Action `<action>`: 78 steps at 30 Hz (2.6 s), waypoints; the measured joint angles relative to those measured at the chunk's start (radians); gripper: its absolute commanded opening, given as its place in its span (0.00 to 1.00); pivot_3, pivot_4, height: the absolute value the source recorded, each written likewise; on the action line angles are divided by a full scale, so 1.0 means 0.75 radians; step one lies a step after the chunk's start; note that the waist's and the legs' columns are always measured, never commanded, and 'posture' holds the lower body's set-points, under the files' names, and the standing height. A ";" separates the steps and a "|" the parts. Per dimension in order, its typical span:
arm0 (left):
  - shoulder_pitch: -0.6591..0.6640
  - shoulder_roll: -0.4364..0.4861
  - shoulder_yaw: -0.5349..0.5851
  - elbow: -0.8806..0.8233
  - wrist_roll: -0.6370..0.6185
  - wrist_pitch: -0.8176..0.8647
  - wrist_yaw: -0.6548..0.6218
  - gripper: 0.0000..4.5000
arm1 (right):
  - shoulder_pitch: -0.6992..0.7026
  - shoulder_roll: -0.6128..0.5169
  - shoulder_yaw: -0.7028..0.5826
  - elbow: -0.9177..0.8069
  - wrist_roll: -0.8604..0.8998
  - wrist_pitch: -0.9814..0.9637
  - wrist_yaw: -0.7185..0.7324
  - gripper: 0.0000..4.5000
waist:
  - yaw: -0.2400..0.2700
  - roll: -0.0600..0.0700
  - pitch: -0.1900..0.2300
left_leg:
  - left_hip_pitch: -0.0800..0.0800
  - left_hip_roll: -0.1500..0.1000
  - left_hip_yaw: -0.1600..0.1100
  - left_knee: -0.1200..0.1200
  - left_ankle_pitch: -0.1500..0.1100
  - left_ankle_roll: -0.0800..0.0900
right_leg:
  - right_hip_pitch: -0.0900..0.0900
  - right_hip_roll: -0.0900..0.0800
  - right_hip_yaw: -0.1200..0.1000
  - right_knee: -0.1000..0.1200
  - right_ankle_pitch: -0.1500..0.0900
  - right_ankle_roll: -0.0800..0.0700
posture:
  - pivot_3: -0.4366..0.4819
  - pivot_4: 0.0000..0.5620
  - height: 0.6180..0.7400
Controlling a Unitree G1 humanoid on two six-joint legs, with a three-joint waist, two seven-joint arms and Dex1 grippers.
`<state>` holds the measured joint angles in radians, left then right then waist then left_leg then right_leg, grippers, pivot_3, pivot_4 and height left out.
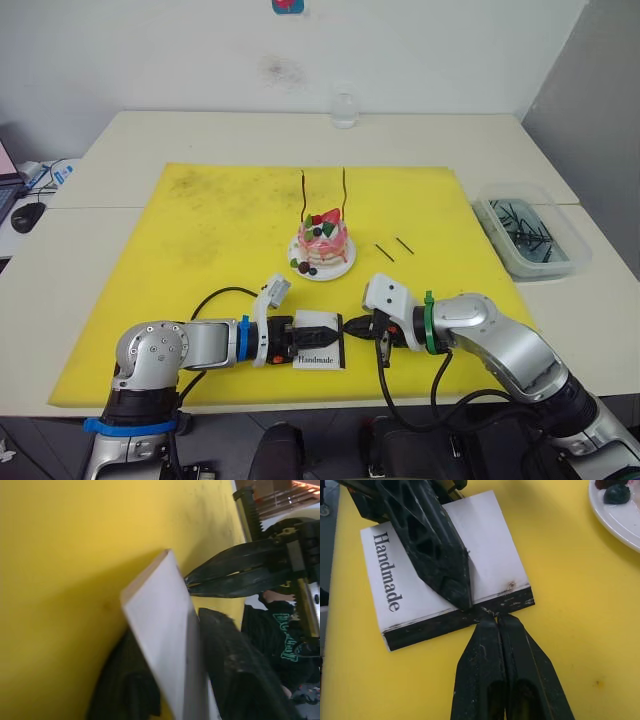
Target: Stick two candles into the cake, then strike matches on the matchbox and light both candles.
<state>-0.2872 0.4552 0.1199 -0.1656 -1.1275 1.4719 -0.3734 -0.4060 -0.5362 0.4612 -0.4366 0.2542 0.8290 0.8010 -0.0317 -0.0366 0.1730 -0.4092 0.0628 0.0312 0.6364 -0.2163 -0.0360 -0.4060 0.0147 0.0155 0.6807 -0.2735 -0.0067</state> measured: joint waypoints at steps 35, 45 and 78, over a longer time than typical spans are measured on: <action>0.057 0.193 0.242 -0.195 -0.249 -0.094 -0.043 0.00 | 0.107 0.130 -0.401 0.154 -0.092 -0.414 -0.342 0.85 | 0.002 -0.002 0.002 | -0.008 0.000 0.001 -0.007 0.000 -0.001 | -0.009 -0.002 0.001 -0.002 -0.004 0.001 | 0.48 0.27 0.91; 0.090 0.225 0.237 -0.208 -0.250 -0.157 -0.040 0.00 | 0.008 0.338 -0.417 0.611 -0.158 -0.624 -0.464 0.85 | 0.003 -0.002 0.002 | -0.009 0.000 0.002 -0.007 0.001 -0.001 | -0.010 -0.002 0.001 -0.001 -0.003 0.001 | 0.48 0.27 0.91; 0.122 0.231 0.184 -0.237 -0.272 -0.231 -0.006 0.00 | 0.009 0.407 -0.441 0.220 -0.161 -0.204 -0.575 0.02 | 0.004 -0.002 0.002 | -0.008 0.001 0.001 -0.006 0.002 -0.003 | -0.009 -0.002 0.000 0.000 -0.003 0.001 | 0.48 0.27 0.91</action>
<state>-0.1954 0.6282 0.2577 -0.3436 -1.3314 1.2985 -0.3783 -0.3989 -0.2311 0.1305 -0.2713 0.1331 0.6757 0.3697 -0.0286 -0.0378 0.1743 -0.4155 0.0634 0.0321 0.6318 -0.2150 -0.0383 -0.4127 0.0130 0.0157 0.6809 -0.2759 -0.0057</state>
